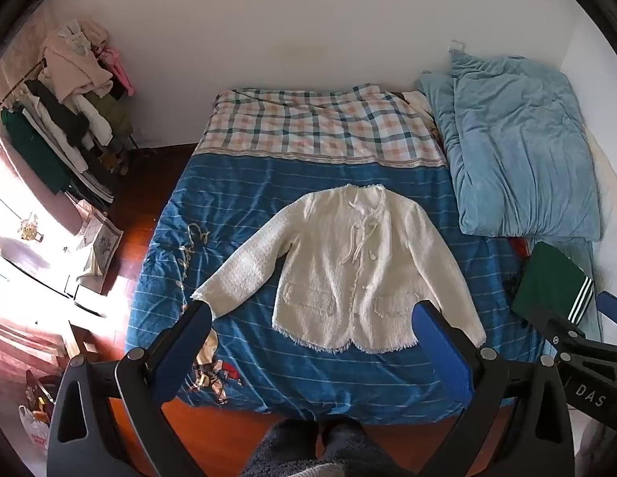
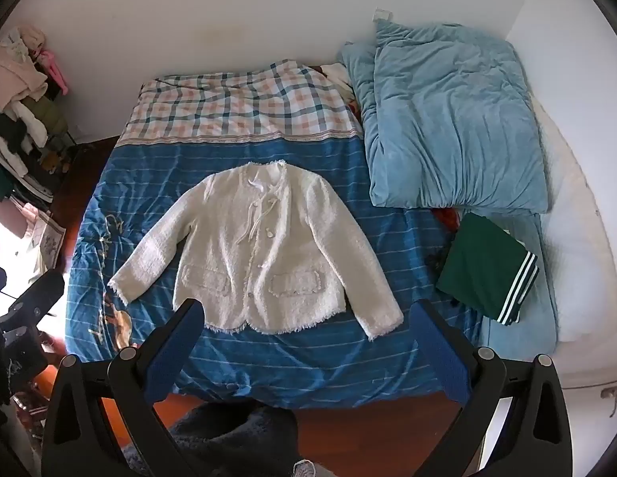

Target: Fold large clothes

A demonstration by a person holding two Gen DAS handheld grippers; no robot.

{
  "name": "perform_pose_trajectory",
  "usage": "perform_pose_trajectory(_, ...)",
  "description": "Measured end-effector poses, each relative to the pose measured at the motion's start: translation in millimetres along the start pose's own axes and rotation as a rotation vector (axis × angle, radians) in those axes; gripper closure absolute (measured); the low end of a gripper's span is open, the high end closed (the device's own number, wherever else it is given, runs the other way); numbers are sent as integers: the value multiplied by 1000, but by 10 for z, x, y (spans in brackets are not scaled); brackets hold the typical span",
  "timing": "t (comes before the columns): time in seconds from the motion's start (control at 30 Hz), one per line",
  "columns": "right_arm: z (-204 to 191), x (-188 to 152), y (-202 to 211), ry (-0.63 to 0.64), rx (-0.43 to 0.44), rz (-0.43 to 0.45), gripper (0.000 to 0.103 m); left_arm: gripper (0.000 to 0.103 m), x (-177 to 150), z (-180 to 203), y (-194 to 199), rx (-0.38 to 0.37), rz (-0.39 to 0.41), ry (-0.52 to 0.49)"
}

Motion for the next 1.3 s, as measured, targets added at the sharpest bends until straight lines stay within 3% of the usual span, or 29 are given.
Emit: perform_pose_trajectory(1.3,14,-30,165,17,-19,25,0,0,-14,-2,101,-23,6,9)
Point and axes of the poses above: each gripper's, at about its wrist camera, not at the fingertips, and y roughly against the way its jaws point, z to its right, x to its top, the point moved 5 cm from there along -y, roughly the way its jaws point, and after that the axes turned 5 degrees about -x, right-handed, at the moved point
